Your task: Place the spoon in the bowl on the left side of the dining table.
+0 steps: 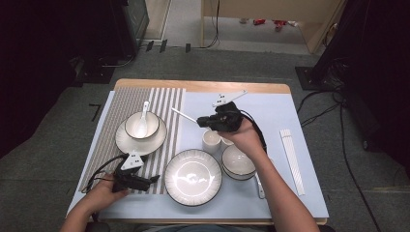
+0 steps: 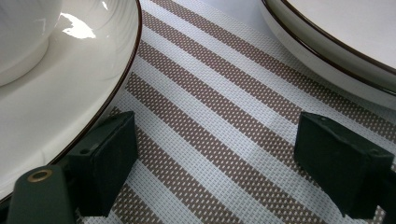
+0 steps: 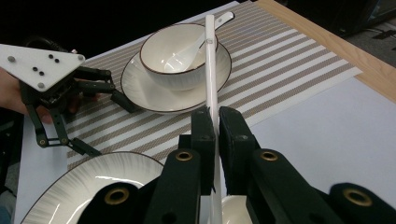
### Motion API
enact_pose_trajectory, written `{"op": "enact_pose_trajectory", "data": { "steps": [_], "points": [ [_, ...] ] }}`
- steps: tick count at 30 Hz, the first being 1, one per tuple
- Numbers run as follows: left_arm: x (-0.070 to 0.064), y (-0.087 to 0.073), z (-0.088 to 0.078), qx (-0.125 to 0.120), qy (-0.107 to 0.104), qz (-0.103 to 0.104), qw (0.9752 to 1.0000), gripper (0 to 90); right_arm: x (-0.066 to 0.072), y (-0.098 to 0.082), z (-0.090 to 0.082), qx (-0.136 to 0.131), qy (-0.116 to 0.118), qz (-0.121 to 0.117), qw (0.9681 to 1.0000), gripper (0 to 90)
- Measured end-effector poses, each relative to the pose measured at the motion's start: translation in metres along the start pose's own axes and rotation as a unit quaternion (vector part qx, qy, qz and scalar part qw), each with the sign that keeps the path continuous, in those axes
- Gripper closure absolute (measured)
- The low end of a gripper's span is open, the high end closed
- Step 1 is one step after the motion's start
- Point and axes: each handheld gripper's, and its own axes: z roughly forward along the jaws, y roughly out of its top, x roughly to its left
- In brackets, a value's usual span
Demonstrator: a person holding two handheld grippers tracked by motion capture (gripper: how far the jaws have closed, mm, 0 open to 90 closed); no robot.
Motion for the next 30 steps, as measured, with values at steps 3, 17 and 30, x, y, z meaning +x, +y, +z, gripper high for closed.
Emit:
{"op": "enact_pose_trajectory", "data": {
  "steps": [3, 17, 30],
  "points": [
    [0.0, 0.0, 0.0, 0.0, 0.0, 0.0, 1.0, 13.8, 0.001, 0.001, 0.002, -0.001, 0.003, -0.003, 1.0, 85.3],
    [0.0, 0.0, 0.0, 0.0, 0.0, 0.0, 1.0, 13.8, 0.007, 0.006, 0.011, 0.003, 0.01, -0.007, 0.9999, 85.3],
    [0.0, 0.0, 0.0, -0.001, 0.0, -0.001, 1.0, 13.8, 0.012, 0.01, 0.021, 0.006, 0.017, -0.018, 0.9997, 85.3]
  ]
}}
